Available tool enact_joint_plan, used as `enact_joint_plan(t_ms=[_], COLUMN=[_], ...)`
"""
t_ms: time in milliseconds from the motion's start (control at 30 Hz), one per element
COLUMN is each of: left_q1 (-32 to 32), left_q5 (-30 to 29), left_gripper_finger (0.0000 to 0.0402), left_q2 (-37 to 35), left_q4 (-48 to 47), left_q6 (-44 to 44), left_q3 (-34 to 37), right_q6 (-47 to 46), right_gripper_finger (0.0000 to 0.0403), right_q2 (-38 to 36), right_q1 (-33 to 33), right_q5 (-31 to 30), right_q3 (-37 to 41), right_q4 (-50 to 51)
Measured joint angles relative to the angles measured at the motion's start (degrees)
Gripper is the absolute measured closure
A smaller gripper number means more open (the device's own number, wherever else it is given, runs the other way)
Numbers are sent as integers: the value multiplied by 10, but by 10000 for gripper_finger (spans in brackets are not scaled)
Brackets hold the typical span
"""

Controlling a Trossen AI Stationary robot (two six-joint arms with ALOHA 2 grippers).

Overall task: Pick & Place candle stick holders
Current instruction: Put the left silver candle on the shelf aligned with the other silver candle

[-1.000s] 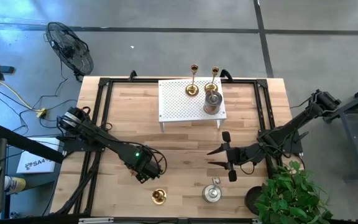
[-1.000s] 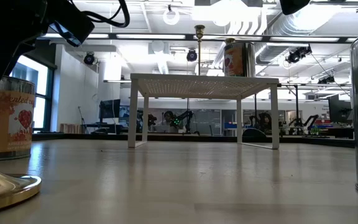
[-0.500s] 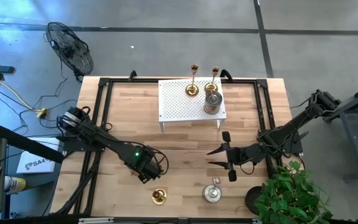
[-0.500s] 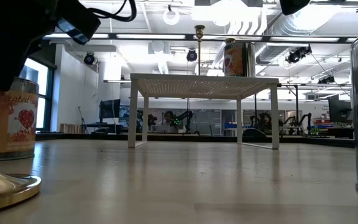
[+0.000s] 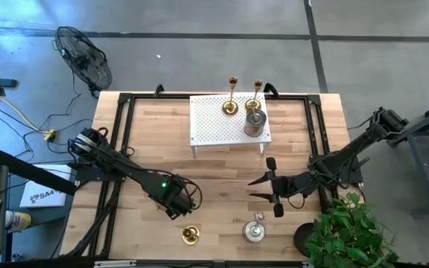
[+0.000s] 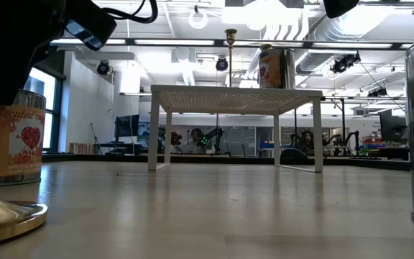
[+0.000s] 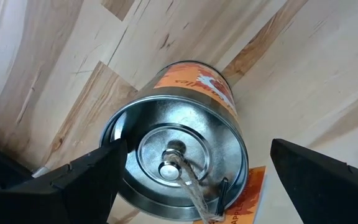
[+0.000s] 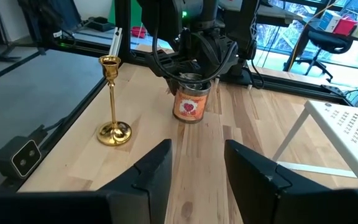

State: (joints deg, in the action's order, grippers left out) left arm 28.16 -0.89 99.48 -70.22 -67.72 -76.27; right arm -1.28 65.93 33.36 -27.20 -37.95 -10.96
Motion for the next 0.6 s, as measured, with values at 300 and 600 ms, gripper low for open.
enact_joint_plan(t_ms=[300, 600], left_q1=[0, 0], left_q5=[0, -27], left_gripper_finger=[14, 14], left_q2=[0, 0], left_q4=[0, 0], left_q6=[5, 4], left_q3=[0, 0], right_q6=[0, 0], right_gripper_finger=[261, 261], right_q2=[0, 0], right_q1=[0, 0], right_q5=[0, 0], right_q3=[0, 0], right_q4=[2, 4])
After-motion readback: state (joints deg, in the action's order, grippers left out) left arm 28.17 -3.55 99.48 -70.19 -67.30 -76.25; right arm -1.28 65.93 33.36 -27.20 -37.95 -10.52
